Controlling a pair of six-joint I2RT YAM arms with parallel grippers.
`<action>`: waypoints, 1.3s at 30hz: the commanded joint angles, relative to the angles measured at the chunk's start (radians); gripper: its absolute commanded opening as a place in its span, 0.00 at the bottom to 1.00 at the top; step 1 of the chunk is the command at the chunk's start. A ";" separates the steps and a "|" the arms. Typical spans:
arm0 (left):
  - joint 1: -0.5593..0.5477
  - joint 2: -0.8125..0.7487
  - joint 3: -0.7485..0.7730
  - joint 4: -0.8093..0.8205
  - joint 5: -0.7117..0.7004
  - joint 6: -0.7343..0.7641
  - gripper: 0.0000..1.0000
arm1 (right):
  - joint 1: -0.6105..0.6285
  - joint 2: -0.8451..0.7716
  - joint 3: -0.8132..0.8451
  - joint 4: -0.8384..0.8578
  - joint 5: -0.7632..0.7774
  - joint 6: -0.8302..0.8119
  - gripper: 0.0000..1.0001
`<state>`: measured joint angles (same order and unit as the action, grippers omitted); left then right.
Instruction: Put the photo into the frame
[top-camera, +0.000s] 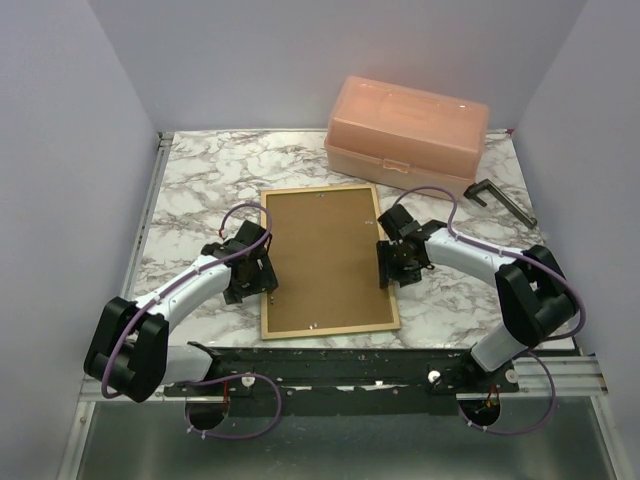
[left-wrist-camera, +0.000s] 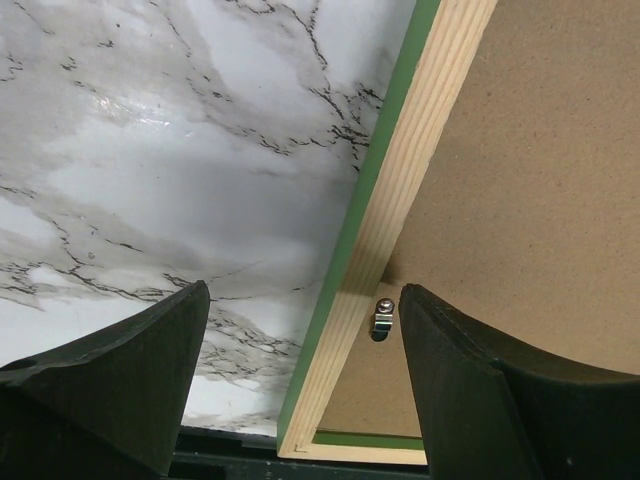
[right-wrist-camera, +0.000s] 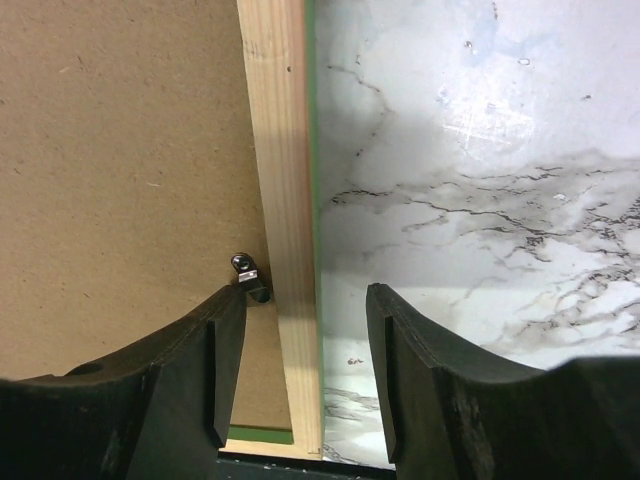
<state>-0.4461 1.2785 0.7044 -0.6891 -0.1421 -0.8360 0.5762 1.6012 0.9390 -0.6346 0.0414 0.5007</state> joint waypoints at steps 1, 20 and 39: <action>0.004 -0.004 -0.022 0.018 0.018 -0.006 0.77 | 0.006 0.003 -0.042 -0.060 0.088 -0.004 0.57; 0.004 -0.151 -0.064 0.063 0.029 0.008 0.76 | 0.007 0.043 -0.006 0.029 0.154 -0.013 0.07; -0.171 0.042 -0.080 0.216 0.141 -0.064 0.70 | 0.006 -0.116 -0.117 0.035 0.052 0.072 0.01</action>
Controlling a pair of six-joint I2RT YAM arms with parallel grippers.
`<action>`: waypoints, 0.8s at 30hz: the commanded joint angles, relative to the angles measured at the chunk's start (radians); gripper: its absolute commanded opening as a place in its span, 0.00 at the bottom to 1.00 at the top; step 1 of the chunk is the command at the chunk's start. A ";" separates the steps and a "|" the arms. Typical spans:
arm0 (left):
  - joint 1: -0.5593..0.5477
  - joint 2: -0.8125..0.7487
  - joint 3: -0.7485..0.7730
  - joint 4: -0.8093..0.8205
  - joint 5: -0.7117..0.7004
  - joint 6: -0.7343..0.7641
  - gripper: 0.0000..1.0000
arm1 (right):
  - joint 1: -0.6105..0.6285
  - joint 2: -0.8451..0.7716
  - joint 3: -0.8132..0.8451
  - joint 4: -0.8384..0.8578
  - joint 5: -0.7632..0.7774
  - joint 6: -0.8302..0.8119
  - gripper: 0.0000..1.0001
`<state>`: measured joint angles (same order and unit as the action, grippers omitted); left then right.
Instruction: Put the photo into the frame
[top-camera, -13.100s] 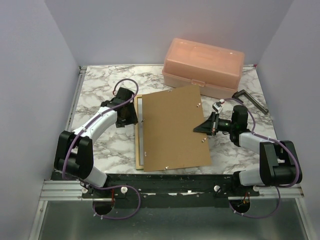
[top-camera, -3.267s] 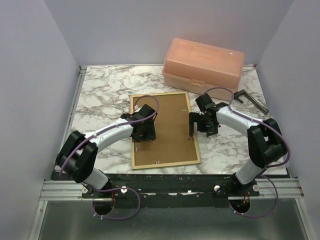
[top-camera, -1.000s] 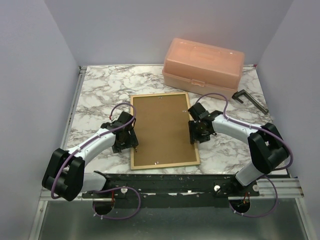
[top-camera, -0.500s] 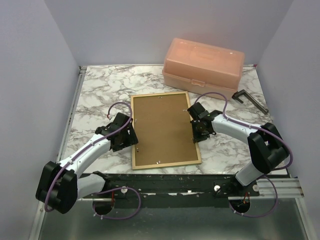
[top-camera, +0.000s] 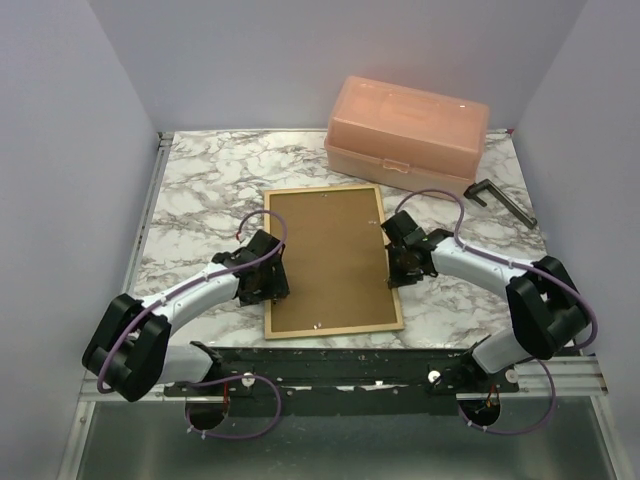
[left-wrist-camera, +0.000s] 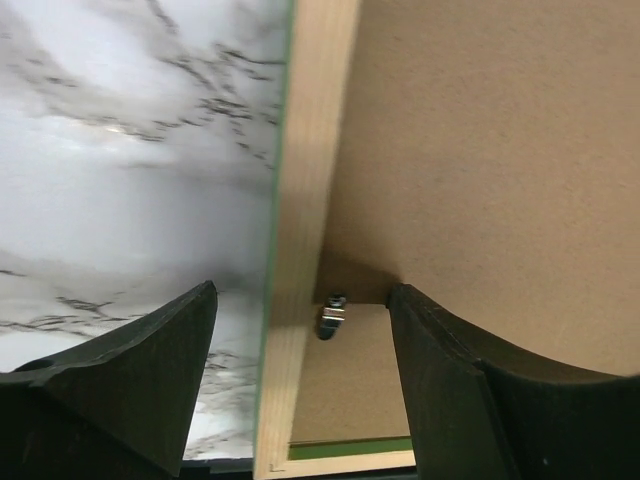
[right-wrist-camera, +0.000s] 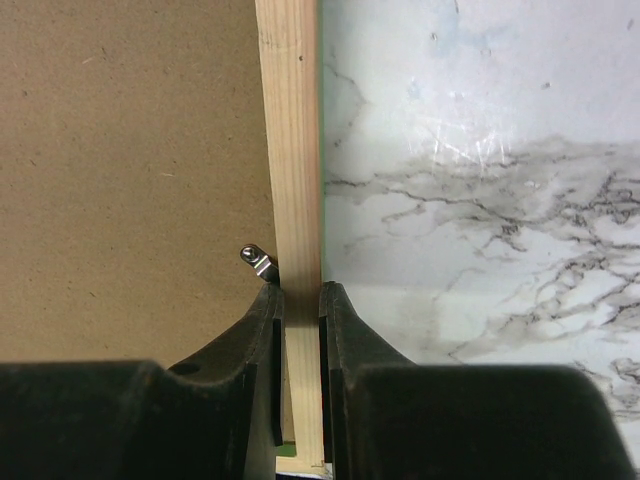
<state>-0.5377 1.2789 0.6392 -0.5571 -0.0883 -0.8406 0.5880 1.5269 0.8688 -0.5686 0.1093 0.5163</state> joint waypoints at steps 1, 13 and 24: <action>-0.095 0.043 -0.016 0.087 0.088 -0.069 0.70 | -0.005 -0.054 -0.054 -0.036 -0.022 0.063 0.01; -0.151 -0.008 0.002 -0.068 -0.039 -0.128 0.76 | -0.006 -0.139 -0.070 -0.073 0.004 0.096 0.35; -0.119 -0.100 0.056 -0.166 -0.104 -0.081 0.80 | -0.008 -0.147 -0.048 -0.065 -0.044 0.083 0.74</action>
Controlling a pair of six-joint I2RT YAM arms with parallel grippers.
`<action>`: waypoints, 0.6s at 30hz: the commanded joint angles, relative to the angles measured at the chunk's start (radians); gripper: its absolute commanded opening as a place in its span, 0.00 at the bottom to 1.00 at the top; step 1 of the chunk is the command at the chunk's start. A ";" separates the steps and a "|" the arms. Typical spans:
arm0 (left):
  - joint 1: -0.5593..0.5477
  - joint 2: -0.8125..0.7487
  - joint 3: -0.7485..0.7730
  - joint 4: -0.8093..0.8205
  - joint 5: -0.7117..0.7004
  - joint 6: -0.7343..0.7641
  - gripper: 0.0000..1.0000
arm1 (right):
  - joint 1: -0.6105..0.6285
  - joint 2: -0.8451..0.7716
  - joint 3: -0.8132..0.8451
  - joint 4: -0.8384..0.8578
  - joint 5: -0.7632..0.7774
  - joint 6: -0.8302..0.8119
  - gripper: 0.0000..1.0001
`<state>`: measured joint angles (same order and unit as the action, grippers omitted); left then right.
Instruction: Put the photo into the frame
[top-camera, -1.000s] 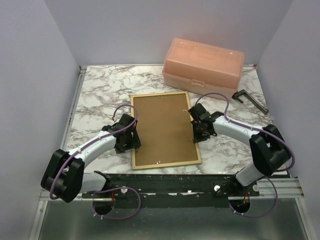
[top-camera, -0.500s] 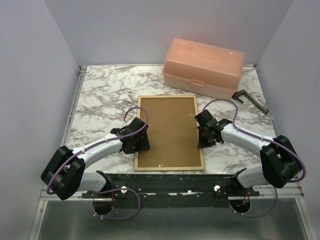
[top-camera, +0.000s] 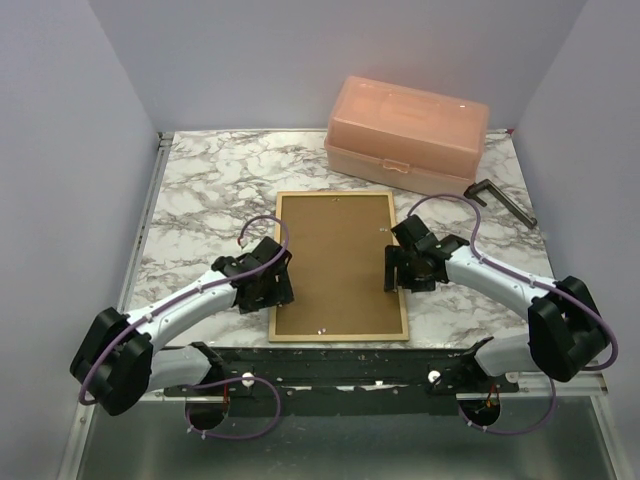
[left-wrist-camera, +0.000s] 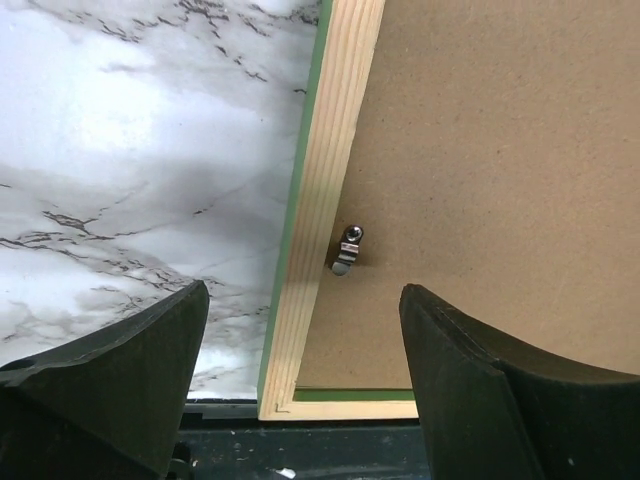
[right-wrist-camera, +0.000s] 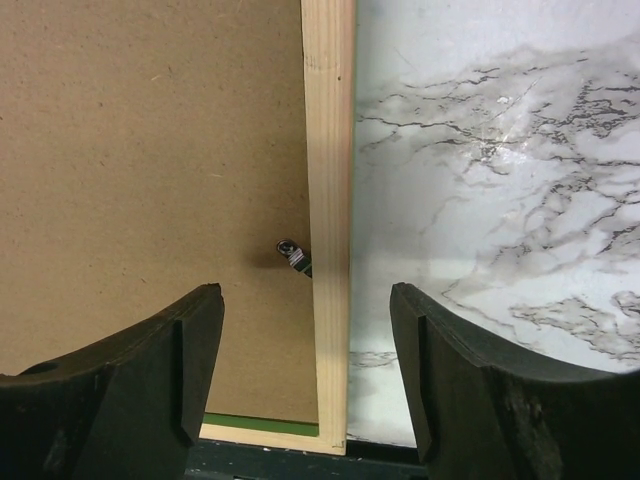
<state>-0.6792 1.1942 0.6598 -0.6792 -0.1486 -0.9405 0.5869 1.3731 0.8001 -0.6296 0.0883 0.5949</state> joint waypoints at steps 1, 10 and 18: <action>0.034 -0.006 0.038 -0.043 -0.043 0.024 0.80 | -0.006 0.013 0.023 -0.001 -0.027 0.004 0.77; 0.061 0.126 0.086 -0.015 -0.035 0.066 0.77 | -0.024 0.041 0.012 0.046 -0.081 0.002 0.84; 0.060 0.140 0.038 0.056 0.015 0.084 0.66 | -0.029 0.055 0.010 0.059 -0.110 -0.004 0.84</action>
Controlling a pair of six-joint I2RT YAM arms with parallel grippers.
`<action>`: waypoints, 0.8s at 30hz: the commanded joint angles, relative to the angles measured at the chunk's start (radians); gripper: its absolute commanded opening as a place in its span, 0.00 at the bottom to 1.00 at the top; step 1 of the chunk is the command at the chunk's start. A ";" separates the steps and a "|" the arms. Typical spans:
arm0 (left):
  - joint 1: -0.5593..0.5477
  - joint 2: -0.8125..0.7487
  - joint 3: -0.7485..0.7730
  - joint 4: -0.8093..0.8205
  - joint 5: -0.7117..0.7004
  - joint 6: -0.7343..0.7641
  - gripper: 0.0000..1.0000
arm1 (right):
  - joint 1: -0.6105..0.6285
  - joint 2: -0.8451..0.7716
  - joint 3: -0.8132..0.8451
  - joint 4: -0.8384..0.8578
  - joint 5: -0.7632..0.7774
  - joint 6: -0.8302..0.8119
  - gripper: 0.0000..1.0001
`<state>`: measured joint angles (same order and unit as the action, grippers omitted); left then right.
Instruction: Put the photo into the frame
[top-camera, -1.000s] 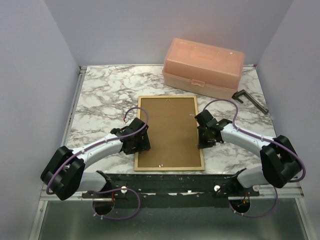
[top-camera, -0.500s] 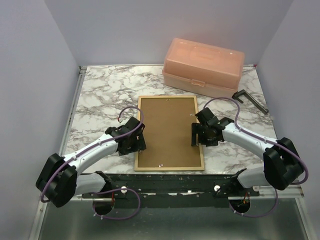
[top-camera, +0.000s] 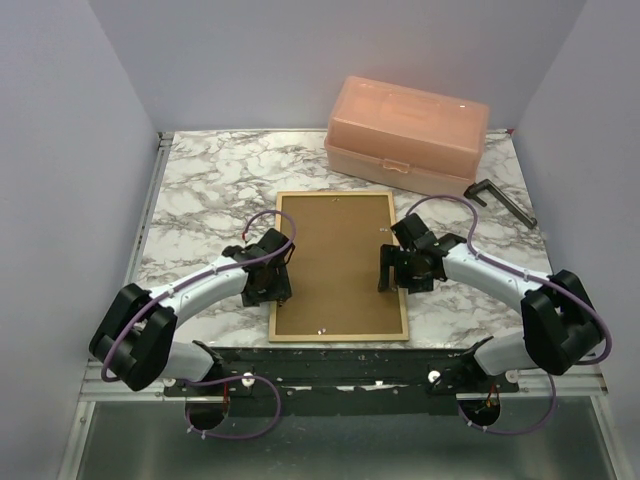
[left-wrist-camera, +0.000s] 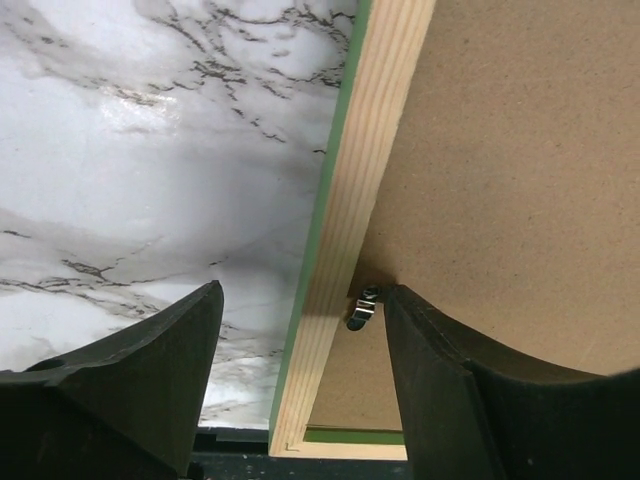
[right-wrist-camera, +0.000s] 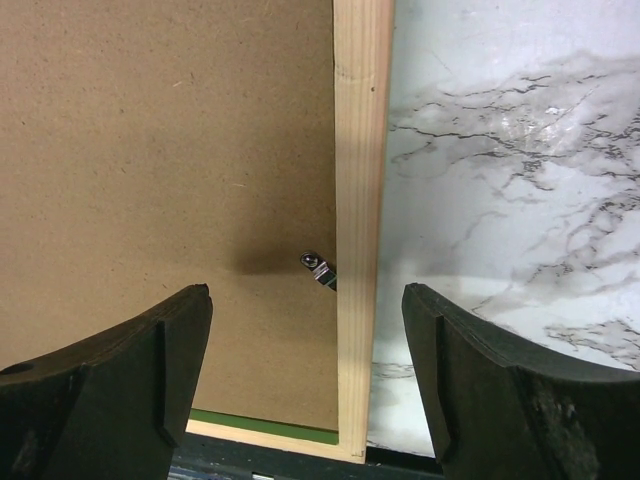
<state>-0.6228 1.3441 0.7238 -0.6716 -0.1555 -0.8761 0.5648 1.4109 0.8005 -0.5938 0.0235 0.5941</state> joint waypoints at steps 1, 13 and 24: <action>0.002 -0.015 -0.036 0.060 0.032 0.020 0.65 | -0.006 0.020 0.010 0.024 -0.048 -0.005 0.84; -0.023 0.025 -0.062 0.079 0.021 0.033 0.25 | -0.009 0.038 0.010 0.037 -0.056 -0.008 0.84; -0.032 0.038 -0.055 0.077 0.017 0.036 0.00 | -0.015 0.045 0.007 0.045 -0.056 -0.009 0.84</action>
<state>-0.6437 1.3354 0.7002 -0.5850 -0.1207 -0.8341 0.5606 1.4460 0.8005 -0.5686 -0.0185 0.5907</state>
